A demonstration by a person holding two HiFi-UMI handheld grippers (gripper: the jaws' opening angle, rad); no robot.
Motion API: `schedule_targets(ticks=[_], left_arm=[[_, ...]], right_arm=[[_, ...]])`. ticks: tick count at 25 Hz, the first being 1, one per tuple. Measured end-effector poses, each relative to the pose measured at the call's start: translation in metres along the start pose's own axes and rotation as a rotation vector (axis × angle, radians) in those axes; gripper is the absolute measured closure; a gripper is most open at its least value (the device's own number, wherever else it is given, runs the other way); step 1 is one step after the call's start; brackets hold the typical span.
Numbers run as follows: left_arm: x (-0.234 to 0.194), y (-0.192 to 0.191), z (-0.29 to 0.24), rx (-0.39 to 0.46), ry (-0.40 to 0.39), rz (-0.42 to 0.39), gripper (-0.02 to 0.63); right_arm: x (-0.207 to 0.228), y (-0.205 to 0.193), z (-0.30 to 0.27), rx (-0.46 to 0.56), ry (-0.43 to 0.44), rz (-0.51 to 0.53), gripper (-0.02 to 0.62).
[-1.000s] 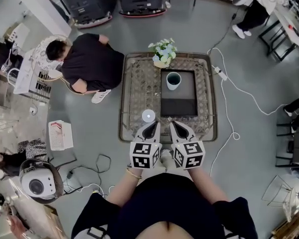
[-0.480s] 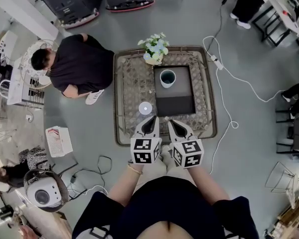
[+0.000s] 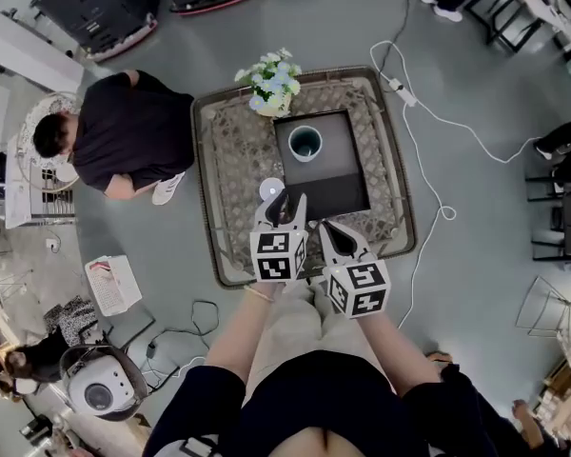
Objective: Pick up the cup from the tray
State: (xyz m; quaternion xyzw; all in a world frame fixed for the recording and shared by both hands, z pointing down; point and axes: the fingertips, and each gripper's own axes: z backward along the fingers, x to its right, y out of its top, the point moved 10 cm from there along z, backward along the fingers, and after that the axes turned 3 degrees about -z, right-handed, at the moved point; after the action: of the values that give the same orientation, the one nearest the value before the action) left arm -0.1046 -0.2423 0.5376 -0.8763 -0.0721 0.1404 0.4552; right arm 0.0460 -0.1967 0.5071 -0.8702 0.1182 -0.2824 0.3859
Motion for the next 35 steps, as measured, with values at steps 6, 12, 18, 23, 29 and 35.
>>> schedule_targets(ticks=[6, 12, 18, 23, 29, 35], left_arm=[[-0.014, -0.001, -0.060, -0.014, -0.008, -0.059, 0.389], [-0.029, -0.009, -0.116, -0.047, -0.005, -0.088, 0.273], [-0.033, -0.017, -0.154, -0.077, -0.019, -0.109, 0.202], [-0.035, -0.016, -0.174, -0.080, -0.020, -0.120, 0.179], [-0.034, -0.004, -0.186, -0.094, -0.024, -0.157, 0.184], [-0.036, -0.004, -0.186, -0.094, -0.025, -0.157, 0.216]], right_arm=[[0.009, -0.003, -0.009, 0.006, -0.038, -0.051, 0.584], [0.021, -0.012, -0.016, 0.009, -0.070, -0.102, 0.584], [0.027, -0.025, -0.015, -0.014, -0.086, -0.128, 0.584], [0.032, -0.036, -0.017, -0.036, -0.096, -0.141, 0.584], [0.032, -0.042, -0.019, -0.047, -0.101, -0.153, 0.584], [0.030, -0.046, -0.019, -0.058, -0.099, -0.157, 0.584]])
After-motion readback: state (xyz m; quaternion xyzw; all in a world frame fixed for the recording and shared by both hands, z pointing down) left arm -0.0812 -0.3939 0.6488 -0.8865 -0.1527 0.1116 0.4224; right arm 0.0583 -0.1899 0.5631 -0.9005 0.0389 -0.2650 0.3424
